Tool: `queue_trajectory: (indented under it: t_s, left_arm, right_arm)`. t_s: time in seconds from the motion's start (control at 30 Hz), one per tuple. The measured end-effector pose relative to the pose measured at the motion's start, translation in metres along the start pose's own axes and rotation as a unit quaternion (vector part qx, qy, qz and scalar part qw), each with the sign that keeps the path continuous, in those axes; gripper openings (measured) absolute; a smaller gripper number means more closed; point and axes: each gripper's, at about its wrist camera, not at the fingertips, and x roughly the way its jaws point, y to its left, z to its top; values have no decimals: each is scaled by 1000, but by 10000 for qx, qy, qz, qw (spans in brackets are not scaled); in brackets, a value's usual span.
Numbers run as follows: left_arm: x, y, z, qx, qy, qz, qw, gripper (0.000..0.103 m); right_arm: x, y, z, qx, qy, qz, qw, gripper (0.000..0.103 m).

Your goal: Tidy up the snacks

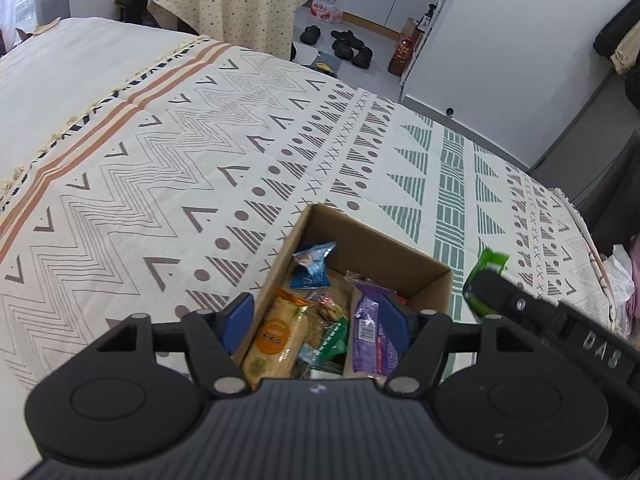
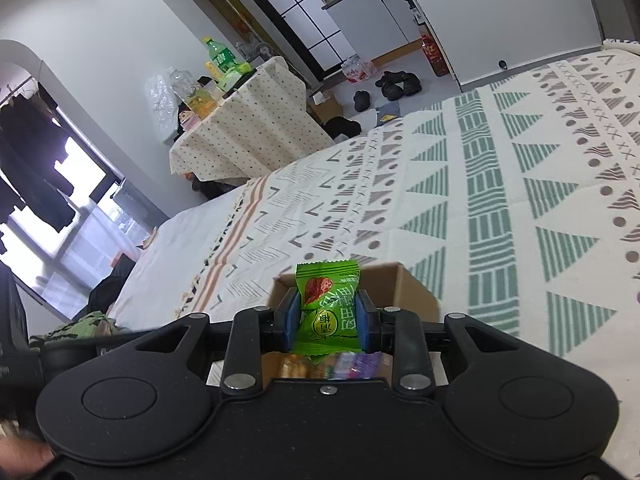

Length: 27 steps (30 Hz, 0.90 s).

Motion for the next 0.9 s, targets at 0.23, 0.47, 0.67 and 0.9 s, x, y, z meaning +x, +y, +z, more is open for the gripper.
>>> queue_trajectory:
  t_s: [0.23, 0.47, 0.67, 0.9]
  left_arm:
    - [-11, 10, 6, 97, 20, 37, 9999, 84]
    - [-30, 10, 9, 279, -53, 6, 9996, 92]
    - [-47, 3, 4, 442, -80, -92, 9989, 98]
    - [-70, -2, -10, 655, -182, -210, 9975, 103]
  right_arm:
    - [-1, 14, 8, 76, -109, -20, 9999, 54]
    - [-24, 11, 8, 136, -159, -332, 9992, 57]
    - [-52, 16, 5, 47, -241, -547, 9982, 67]
    - [-85, 26, 0, -168, -378, -703, 9967, 83]
